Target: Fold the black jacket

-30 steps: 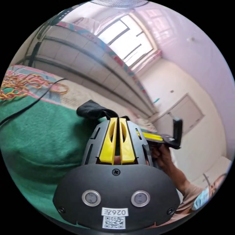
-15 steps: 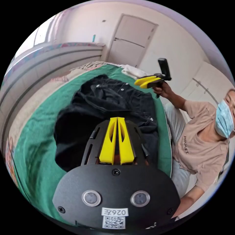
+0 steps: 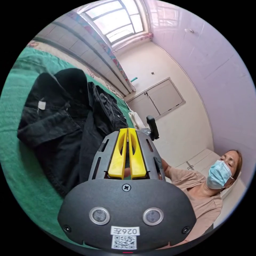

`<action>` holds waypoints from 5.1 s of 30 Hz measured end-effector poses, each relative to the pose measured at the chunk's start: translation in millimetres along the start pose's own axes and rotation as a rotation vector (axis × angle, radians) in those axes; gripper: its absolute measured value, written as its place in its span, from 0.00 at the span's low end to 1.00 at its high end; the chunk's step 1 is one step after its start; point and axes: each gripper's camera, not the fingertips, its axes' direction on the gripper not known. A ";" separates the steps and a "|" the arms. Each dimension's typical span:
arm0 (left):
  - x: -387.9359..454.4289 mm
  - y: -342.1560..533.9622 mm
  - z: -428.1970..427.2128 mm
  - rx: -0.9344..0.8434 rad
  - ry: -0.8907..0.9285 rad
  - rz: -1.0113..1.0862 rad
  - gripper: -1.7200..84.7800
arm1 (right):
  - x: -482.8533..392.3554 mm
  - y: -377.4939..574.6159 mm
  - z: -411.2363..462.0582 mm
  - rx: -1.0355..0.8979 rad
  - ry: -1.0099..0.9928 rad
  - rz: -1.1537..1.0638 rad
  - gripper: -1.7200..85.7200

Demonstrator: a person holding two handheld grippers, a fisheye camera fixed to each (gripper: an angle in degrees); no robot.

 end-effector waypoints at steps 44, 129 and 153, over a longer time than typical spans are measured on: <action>-37.1 21.1 127.4 0.103 0.624 -0.169 0.29 | 226.0 -8.3 -605.9 0.671 -1.109 0.163 0.01; -120.3 -321.2 0.4 -0.012 -0.600 -0.080 0.01 | 268.3 -308.7 143.6 0.150 -0.005 0.182 0.03; 62.0 -48.8 -6.5 -0.106 -0.282 0.079 0.12 | -9.5 143.7 25.5 0.007 -0.223 0.005 0.10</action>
